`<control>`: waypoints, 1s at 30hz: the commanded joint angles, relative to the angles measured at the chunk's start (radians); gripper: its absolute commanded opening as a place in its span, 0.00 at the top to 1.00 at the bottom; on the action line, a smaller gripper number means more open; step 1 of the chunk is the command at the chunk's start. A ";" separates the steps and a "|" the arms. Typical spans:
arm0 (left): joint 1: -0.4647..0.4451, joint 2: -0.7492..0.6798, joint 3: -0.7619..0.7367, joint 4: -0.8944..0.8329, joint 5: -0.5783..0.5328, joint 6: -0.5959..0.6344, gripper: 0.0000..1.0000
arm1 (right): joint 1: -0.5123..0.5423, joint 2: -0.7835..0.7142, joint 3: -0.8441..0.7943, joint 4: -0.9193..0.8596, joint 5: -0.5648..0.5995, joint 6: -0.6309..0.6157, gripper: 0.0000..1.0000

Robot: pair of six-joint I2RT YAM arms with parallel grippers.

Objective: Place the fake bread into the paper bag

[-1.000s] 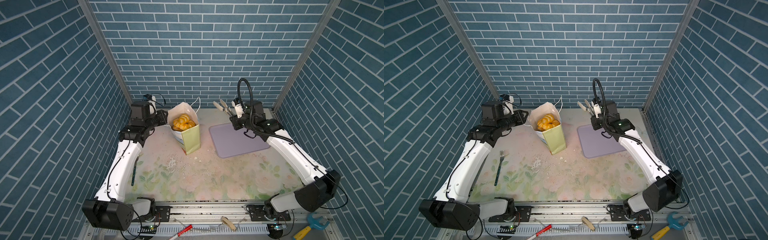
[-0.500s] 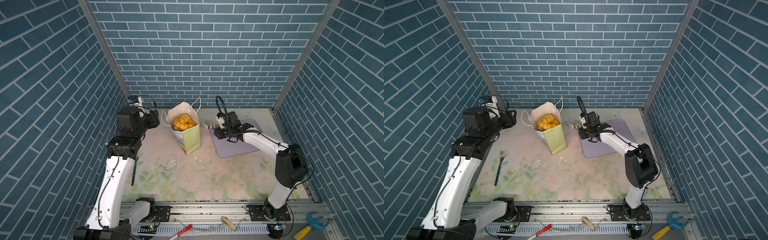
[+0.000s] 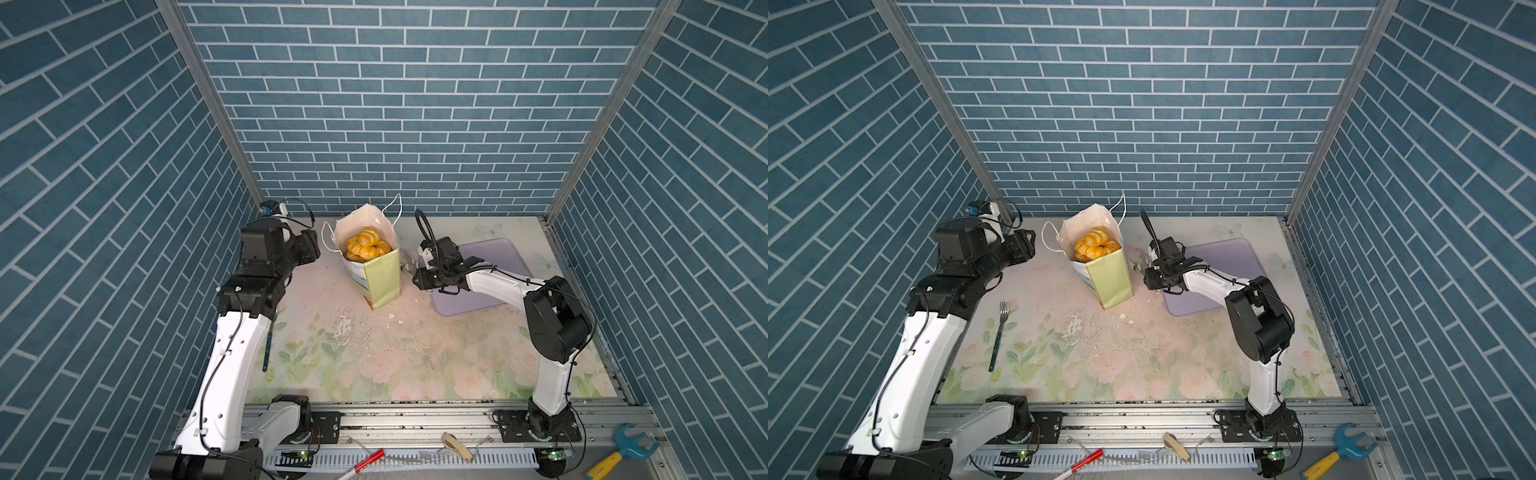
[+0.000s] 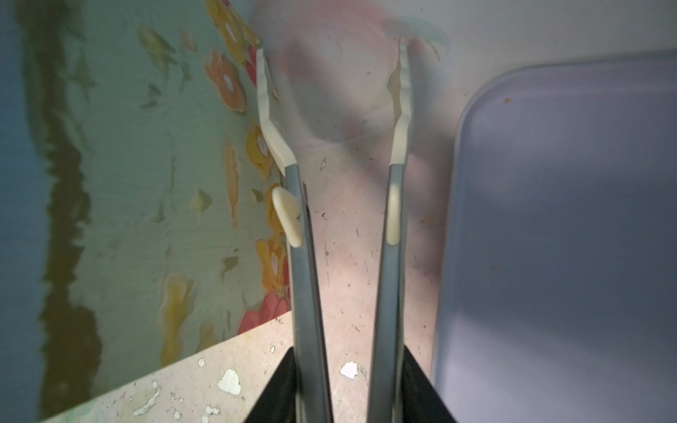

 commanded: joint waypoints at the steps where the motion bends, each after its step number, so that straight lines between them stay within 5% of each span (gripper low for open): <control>1: 0.005 0.007 -0.002 -0.001 0.002 0.000 0.35 | 0.010 0.016 -0.022 0.018 -0.017 0.060 0.56; 11: 0.005 0.031 0.005 0.002 0.008 0.001 0.35 | 0.012 0.009 -0.054 0.010 -0.043 0.060 0.48; 20: 0.012 0.011 -0.016 0.007 -0.031 0.010 0.35 | 0.011 -0.068 -0.058 -0.045 0.037 -0.012 0.21; 27: 0.080 -0.016 0.006 -0.016 -0.051 0.038 0.35 | 0.002 -0.222 -0.092 -0.054 0.225 -0.085 0.20; 30: 0.123 -0.046 -0.005 -0.004 -0.058 0.039 0.35 | -0.008 -0.320 -0.122 -0.033 0.348 -0.139 0.02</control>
